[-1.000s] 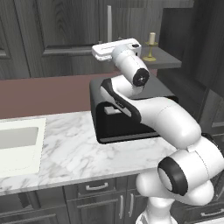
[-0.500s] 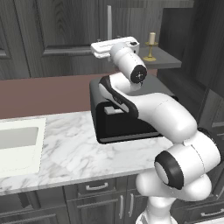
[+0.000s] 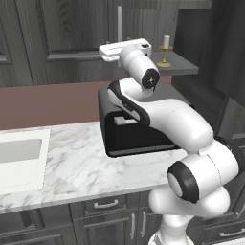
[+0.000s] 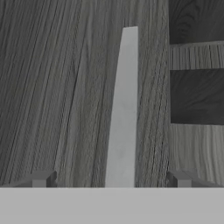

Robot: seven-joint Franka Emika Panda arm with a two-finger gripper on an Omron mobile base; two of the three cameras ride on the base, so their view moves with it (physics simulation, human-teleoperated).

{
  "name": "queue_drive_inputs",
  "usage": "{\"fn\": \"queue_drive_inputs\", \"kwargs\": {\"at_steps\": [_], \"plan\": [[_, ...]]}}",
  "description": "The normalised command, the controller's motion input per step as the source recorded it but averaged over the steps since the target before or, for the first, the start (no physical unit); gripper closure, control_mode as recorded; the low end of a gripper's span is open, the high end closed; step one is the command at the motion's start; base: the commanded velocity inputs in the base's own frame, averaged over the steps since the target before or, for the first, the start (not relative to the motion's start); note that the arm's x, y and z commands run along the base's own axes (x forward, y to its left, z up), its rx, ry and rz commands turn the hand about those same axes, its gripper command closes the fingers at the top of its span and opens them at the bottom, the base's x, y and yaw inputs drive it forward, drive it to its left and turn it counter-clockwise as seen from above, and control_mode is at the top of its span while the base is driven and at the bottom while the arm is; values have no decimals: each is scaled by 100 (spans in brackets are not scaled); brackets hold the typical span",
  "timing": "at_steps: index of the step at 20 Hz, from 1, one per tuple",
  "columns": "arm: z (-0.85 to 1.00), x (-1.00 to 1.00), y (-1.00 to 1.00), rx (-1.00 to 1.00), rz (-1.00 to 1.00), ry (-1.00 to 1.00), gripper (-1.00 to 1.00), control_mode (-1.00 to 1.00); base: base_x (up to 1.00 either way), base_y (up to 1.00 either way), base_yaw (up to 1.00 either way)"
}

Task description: Get the candle and the liquor from the cabinet and move them to the dining counter.

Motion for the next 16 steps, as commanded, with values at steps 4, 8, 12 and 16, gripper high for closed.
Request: {"fn": "queue_drive_inputs", "kwargs": {"at_steps": [4, 8, 12, 16], "plan": [[2, 12, 0, 0, -3, 0, -100, -100, 0, 0, 0], [1, 23, 0, 0, -4, 0, -100, -100, 0, 0, 0], [0, 21, 0, 0, -3, 0, -100, -100, 0, 0, 0], [0, 28, 0, 0, -2, 0, -100, -100, 0, 0, 0]]}}
